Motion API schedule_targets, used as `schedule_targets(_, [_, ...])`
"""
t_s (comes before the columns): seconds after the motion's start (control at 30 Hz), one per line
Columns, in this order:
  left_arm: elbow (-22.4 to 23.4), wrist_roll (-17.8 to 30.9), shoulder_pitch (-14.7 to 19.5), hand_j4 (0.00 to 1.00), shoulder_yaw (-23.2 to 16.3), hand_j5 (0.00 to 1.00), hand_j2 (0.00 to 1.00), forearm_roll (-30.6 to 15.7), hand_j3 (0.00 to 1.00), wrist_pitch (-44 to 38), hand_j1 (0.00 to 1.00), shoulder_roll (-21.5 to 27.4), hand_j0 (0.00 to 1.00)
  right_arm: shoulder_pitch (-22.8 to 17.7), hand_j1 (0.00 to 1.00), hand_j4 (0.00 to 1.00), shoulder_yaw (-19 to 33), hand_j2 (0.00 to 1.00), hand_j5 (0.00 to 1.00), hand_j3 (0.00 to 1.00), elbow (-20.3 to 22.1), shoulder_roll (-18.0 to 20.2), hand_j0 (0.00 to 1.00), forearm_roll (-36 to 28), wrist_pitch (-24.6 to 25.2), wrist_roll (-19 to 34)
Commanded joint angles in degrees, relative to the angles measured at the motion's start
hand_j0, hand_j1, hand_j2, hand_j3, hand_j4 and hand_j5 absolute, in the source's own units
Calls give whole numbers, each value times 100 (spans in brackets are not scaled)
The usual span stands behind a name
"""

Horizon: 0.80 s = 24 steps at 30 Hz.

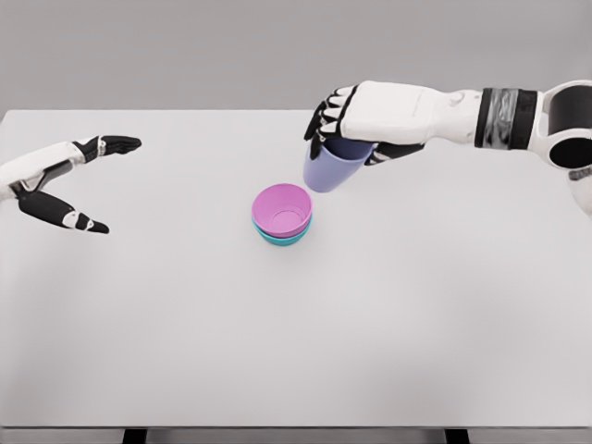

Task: Stacking bowl and cup with both arms

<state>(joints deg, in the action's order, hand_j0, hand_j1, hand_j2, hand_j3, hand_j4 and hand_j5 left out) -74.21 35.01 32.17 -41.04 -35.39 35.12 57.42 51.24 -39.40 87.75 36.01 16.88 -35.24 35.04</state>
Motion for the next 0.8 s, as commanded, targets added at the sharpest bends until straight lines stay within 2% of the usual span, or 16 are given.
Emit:
schedule_targets(0.0, [11, -1, -9, 100, 44, 100, 100, -47, 100, -12, 100, 14, 100, 0, 60, 60, -42, 60, 60, 60, 172, -129, 60, -45, 24, -4])
schedule_targets(0.17, [47, -1, -79, 100, 105, 100, 100, -47, 100, -12, 100, 6, 100, 26, 60, 60, -349, 60, 60, 60, 164, -437, 60, -36, 24, -4])
schedule_targets(0.43, [11, -1, -97, 100, 193, 100, 100, -47, 100, -12, 100, -3, 100, 53, 59, 59, -508, 59, 59, 59, 40, -595, 59, 17, 24, -4])
schedule_targets(0.57, [3, -1, -97, 100, 228, 100, 100, -47, 100, -12, 100, -3, 100, 123, 59, 59, -578, 59, 59, 59, -311, -824, 59, 26, 24, -4])
schedule_targets(0.77, [-6, -1, -105, 100, 228, 100, 100, -47, 100, -12, 100, -3, 100, 158, 60, 60, -622, 60, 60, 60, -724, -868, 60, 184, 24, -4])
